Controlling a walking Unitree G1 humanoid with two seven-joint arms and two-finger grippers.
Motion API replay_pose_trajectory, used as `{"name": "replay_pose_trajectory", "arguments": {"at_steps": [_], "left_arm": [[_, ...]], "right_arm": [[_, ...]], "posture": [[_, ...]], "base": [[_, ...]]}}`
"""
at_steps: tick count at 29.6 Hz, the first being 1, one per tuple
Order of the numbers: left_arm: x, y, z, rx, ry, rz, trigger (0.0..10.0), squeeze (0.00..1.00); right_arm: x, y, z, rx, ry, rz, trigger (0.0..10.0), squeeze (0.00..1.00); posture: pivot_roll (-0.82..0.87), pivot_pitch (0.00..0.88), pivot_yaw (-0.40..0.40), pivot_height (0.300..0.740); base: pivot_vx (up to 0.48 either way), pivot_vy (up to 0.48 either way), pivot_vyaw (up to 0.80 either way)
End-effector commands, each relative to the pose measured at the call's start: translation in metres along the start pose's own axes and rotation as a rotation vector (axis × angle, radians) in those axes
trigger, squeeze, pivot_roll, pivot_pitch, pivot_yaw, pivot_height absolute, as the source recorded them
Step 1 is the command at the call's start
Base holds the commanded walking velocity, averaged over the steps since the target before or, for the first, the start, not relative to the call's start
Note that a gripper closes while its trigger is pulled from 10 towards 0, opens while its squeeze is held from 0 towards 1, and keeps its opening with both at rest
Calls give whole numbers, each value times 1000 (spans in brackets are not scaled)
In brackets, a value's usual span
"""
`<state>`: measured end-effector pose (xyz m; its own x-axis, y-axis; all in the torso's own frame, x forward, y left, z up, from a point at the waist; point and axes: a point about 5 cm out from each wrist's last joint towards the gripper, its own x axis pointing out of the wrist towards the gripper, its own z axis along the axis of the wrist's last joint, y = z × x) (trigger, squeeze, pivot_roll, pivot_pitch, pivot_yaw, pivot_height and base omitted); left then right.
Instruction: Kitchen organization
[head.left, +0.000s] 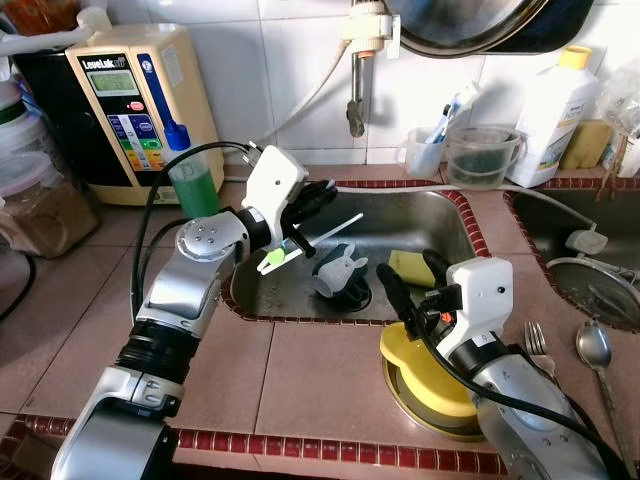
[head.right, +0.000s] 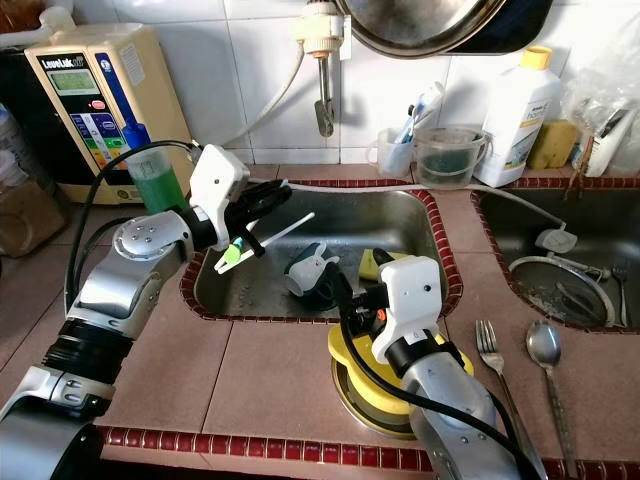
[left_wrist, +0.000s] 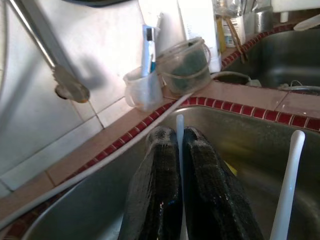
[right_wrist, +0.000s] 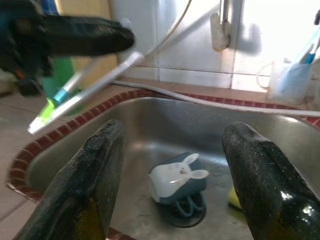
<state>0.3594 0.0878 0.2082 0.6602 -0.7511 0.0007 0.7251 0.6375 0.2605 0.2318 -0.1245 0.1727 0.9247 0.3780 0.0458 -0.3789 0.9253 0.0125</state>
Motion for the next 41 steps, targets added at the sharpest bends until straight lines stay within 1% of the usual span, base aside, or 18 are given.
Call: {"name": "replay_pose_trajectory", "arguments": {"at_steps": [1,5,7,9,10,12,13,19,22,29,34,41], "left_arm": [[6,2,5,35,-1,-20,10000,0],[12,1,2,48,10,-26,10000,0],[16,2,-2,45,19,-30,10000,0],[18,2,-4,49,28,-27,10000,0],[21,3,-10,50,47,-22,10000,0],[22,3,-11,55,54,-21,10000,0],[23,3,-15,55,66,-22,10000,0],[28,-3,-27,64,112,-46,10000,0],[29,-4,-29,58,117,-52,10000,0],[31,-10,-39,57,148,-84,10000,0],[33,-18,-47,43,178,-111,10000,0],[35,-23,-50,39,189,-134,10000,0]], "right_arm": [[-3,3,7,27,-21,24,10000,0],[-8,8,6,11,-9,57,10000,0],[-11,8,4,-18,-4,38,10000,0],[-12,8,3,-21,3,34,10000,0],[-17,8,1,-25,14,30,10000,0],[-18,9,0,-28,17,26,10000,0],[-22,11,-1,-29,22,23,10000,0],[-29,17,-2,-9,31,16,10000,0],[-31,17,-2,-6,32,12,10000,0],[-40,20,-2,17,37,5,10000,0],[-48,24,-2,36,44,-11,10000,0],[-52,26,-2,41,52,-31,10000,0]], "posture": [[-206,30,108,703],[-218,35,109,703],[-231,39,112,703],[-234,41,113,703],[-242,44,117,703],[-246,46,118,703],[-252,49,123,703],[-277,63,135,703],[-288,70,142,703],[-311,86,155,703],[-339,103,173,703],[-360,109,188,703]], "base": [[0,0,0],[0,0,0],[0,0,0],[0,0,0],[0,0,0],[0,0,0],[0,0,0],[0,0,0],[0,0,0],[0,0,0],[0,0,0],[0,0,0]]}}
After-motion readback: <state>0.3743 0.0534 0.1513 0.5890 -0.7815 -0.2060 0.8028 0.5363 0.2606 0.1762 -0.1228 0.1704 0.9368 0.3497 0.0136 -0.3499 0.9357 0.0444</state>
